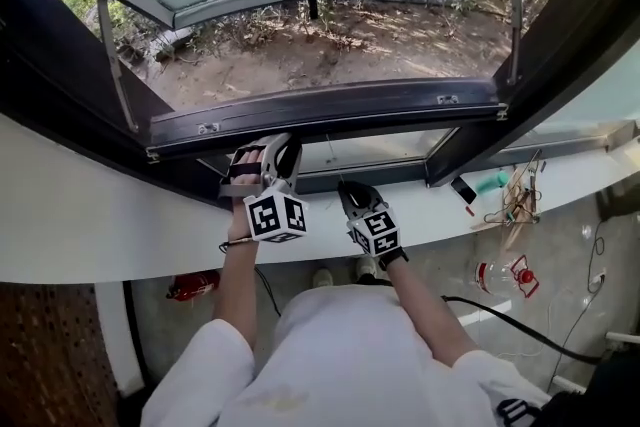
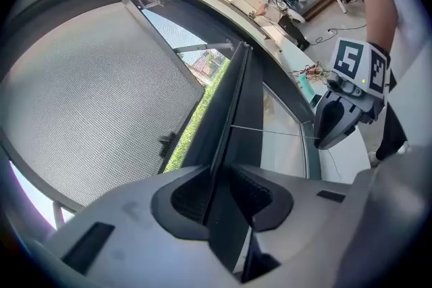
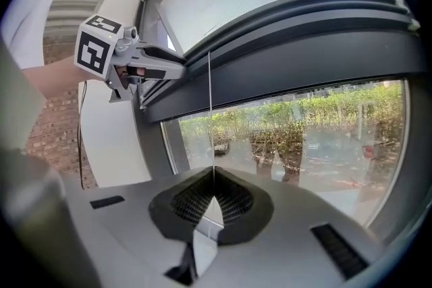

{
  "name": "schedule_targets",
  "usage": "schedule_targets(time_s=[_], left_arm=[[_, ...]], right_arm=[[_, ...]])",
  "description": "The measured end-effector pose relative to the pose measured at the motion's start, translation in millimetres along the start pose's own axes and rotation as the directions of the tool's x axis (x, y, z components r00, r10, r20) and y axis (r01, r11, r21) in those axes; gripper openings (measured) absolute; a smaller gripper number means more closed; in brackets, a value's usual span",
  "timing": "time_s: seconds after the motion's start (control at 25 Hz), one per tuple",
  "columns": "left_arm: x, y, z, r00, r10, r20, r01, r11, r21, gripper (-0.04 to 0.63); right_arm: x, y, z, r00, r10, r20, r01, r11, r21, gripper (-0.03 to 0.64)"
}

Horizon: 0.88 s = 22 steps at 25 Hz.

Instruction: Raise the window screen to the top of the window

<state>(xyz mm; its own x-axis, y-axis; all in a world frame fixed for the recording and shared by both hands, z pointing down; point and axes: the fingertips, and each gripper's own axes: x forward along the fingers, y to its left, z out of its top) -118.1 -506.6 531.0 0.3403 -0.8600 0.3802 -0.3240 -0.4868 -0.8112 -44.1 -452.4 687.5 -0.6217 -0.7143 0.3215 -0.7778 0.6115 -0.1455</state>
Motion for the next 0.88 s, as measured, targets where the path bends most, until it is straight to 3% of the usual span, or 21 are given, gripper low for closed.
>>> schedule_targets(time_s=[0.08, 0.2, 0.36, 0.52, 0.88], left_arm=[[0, 0, 0, 1.000, -0.002, -0.006, 0.002, 1.000, 0.004, 0.089], [0, -1, -1, 1.000, -0.007, -0.025, 0.007, 1.000, 0.021, 0.077], [1, -2, 0, 1.000, -0.001, -0.026, 0.002, 0.999, 0.033, 0.074], [-1, 0, 1, 1.000, 0.014, -0.027, -0.013, 0.999, 0.044, 0.061], [-1, -2, 1, 0.997, 0.063, -0.046, -0.061, 0.997, 0.040, 0.046]], right_arm=[[-5, -3, -12, 0.998, -0.018, -0.054, 0.018, 1.000, 0.001, 0.002], [-17, -8, -64, 0.978, -0.058, -0.200, 0.064, 0.998, 0.024, 0.000], [-54, -19, -158, 0.912, -0.103, -0.397, 0.145, 0.986, 0.078, 0.000], [-76, -26, -171, 0.923, -0.099, -0.372, 0.180, 0.965, 0.190, 0.000], [-80, -5, -175, 0.944, -0.045, -0.328, 0.106, 0.979, 0.173, 0.000]])
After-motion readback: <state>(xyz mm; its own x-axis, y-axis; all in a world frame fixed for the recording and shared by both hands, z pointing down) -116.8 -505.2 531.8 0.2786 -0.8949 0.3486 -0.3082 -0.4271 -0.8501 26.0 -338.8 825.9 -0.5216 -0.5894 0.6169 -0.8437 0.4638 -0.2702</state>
